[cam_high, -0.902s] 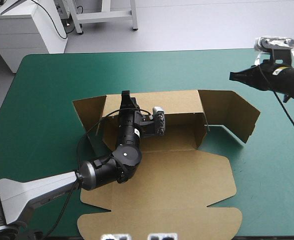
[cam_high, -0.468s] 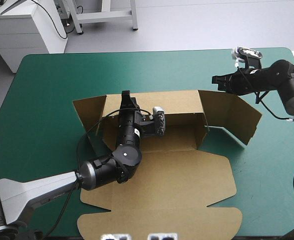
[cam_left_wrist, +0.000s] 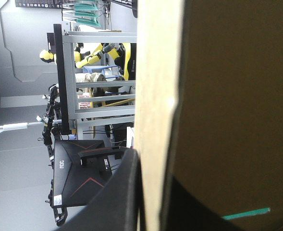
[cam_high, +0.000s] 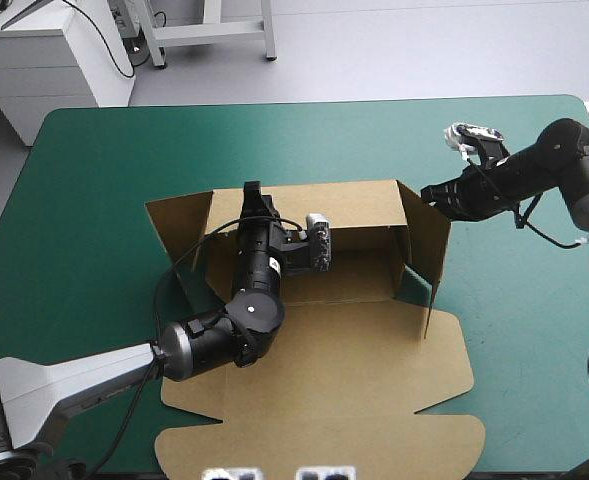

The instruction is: Fold the box

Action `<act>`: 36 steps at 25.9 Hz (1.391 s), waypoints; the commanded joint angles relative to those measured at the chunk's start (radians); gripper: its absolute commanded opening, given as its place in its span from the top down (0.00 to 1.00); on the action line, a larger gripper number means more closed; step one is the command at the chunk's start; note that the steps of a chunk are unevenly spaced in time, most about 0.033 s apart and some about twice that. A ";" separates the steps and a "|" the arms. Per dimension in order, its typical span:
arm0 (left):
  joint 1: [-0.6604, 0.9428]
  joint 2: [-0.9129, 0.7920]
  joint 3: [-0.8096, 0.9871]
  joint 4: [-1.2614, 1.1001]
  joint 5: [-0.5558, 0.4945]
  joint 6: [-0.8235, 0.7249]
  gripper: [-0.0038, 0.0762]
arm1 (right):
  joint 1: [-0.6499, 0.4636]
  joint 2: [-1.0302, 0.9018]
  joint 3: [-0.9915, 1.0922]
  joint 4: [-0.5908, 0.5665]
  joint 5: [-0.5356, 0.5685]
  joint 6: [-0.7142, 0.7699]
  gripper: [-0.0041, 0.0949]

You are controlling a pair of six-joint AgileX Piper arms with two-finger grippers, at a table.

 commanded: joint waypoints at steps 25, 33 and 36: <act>-0.006 -0.042 -0.021 0.032 0.024 -0.022 0.96 | 0.028 -0.369 0.607 0.360 -0.366 -0.692 0.30; -0.006 -0.042 -0.021 0.030 0.024 -0.022 0.96 | 0.028 -0.355 0.611 0.341 -0.429 -0.769 0.11; -0.006 -0.042 -0.021 0.027 0.020 -0.022 0.96 | 0.048 -0.351 0.637 0.448 -0.413 -0.816 0.11</act>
